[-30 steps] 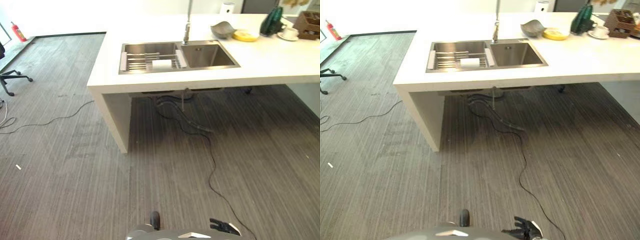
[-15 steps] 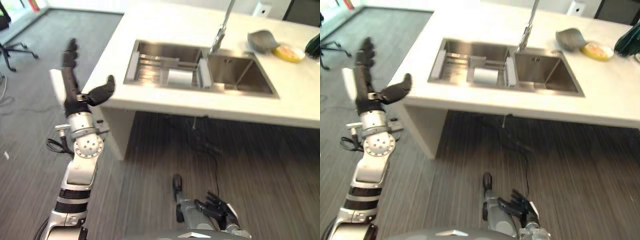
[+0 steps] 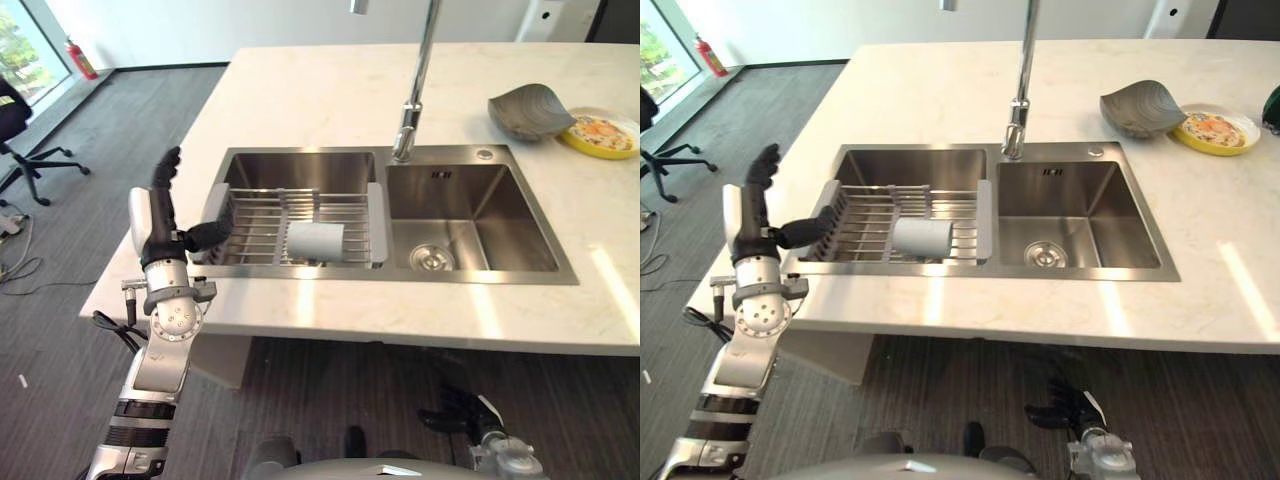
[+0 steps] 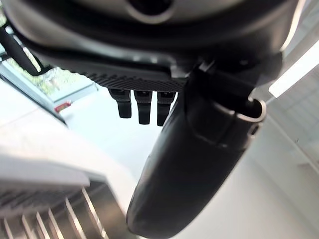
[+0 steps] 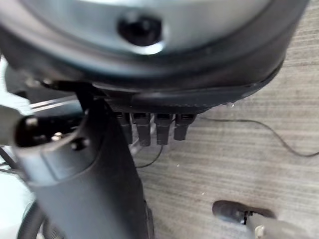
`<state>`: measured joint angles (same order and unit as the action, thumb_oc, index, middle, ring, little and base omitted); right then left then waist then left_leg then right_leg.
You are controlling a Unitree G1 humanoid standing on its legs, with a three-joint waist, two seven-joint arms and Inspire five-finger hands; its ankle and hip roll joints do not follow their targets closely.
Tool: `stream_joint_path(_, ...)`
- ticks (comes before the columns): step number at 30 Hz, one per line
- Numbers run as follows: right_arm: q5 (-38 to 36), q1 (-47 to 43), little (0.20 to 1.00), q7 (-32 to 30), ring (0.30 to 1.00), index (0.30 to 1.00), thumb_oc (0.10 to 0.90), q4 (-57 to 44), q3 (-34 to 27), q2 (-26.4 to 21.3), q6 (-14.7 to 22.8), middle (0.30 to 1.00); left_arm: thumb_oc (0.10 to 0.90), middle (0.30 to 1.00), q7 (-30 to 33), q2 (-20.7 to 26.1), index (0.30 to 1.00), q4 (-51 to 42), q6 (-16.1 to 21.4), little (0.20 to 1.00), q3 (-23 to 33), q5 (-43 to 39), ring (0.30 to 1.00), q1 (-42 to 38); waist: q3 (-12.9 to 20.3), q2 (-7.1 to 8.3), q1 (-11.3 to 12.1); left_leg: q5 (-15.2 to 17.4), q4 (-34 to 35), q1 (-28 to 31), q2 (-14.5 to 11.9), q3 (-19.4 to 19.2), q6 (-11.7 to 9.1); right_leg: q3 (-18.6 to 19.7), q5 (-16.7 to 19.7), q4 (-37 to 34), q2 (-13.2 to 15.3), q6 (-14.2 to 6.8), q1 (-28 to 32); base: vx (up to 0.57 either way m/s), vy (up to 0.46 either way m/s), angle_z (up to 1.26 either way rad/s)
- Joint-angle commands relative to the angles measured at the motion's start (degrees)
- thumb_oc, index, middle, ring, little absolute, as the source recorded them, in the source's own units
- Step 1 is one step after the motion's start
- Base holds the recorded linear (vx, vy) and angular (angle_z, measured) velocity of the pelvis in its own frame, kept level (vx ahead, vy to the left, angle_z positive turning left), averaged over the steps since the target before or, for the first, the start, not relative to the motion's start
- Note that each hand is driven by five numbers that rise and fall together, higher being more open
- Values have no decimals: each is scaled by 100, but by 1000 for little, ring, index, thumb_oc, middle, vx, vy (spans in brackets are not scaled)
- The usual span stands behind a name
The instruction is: Place the dishes in the dishwasher.
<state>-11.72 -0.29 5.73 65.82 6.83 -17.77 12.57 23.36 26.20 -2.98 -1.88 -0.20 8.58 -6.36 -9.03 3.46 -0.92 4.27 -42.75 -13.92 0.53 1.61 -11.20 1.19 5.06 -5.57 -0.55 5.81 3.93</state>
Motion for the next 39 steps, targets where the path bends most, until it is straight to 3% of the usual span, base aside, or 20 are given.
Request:
stream_joint_path(1,-90,513,900,200,900,900,800,-79,206,-109,200,900,800,900,-576,422,900,-198,327,900,-64,424,900,-718,237,-388,-159,-289,3632,1622,-178,-451,456,-275,-300,57,428,-1095,120,70,22,1)
stream_joint_path(3,-68,564,900,206,900,900,800,-10,163,-81,188,900,800,900,-770,525,900,-221,371,900,-51,463,900,-645,316,-441,-207,-227,3896,1848,-198,-432,495,-276,-352,57,379,-1075,138,79,22,-2)
stream_joint_path(4,-79,599,900,235,900,900,800,114,86,14,201,900,800,900,-1090,626,900,-408,318,900,11,413,900,-500,422,-478,-192,-281,4343,2058,-85,-176,584,-284,-247,57,354,-1076,85,42,0,-15)
stream_joint_path(6,-99,721,900,319,900,900,800,185,51,111,231,900,800,900,-1429,746,900,-322,306,900,-136,451,900,-560,557,-484,-285,-345,4741,2256,-144,-315,584,-302,-292,57,323,-1093,117,88,7,-53)
stream_joint_path(9,34,849,900,427,900,900,800,306,158,128,203,900,800,900,-1895,1092,900,-482,382,900,-251,325,900,-497,678,-487,-291,-315,4775,2242,-166,-196,585,-371,-360,57,284,-1088,126,26,9,26)
stream_joint_path(22,-16,712,900,381,900,900,800,230,225,201,156,900,800,900,-2283,1417,900,-1180,395,900,163,-270,900,-76,677,-393,-138,-337,4775,2133,-179,-193,615,-370,-324,57,352,-1155,89,-2,16,4)
stream_joint_path(25,30,717,900,362,900,900,800,227,243,206,161,900,800,900,-2651,1223,900,-1332,336,900,209,-955,900,-8,684,-393,-118,-335,4775,2133,-166,-156,620,-391,-329,57,368,-1163,101,9,26,6)
stream_joint_path(29,86,689,900,358,900,900,800,291,218,176,131,900,800,900,-3193,1718,900,-1615,43,900,240,-1255,900,-24,693,-412,-35,-335,4775,2127,-150,-77,624,-445,-352,57,380,-1166,130,8,14,2)
stream_joint_path(31,73,652,900,348,900,900,800,374,212,191,163,900,800,900,-3415,1911,900,-1775,-34,900,90,-1092,900,-4,687,-422,13,-329,4775,2123,-141,-31,632,-479,-364,57,388,-1174,155,4,5,2)
stream_joint_path(32,81,592,900,362,900,900,800,439,215,167,167,900,800,900,-3622,2229,900,-1935,-117,900,-125,-675,900,-95,689,-432,24,-319,4775,2128,-139,-19,641,-491,-368,57,386,-1175,167,7,4,12)
stream_joint_path(39,143,444,900,432,900,900,800,602,360,177,254,900,800,900,-4377,2593,900,-2326,-293,900,-819,-550,900,-373,683,-434,38,-322,4775,2154,-130,-18,634,-506,-373,57,376,-1176,208,0,1,7)
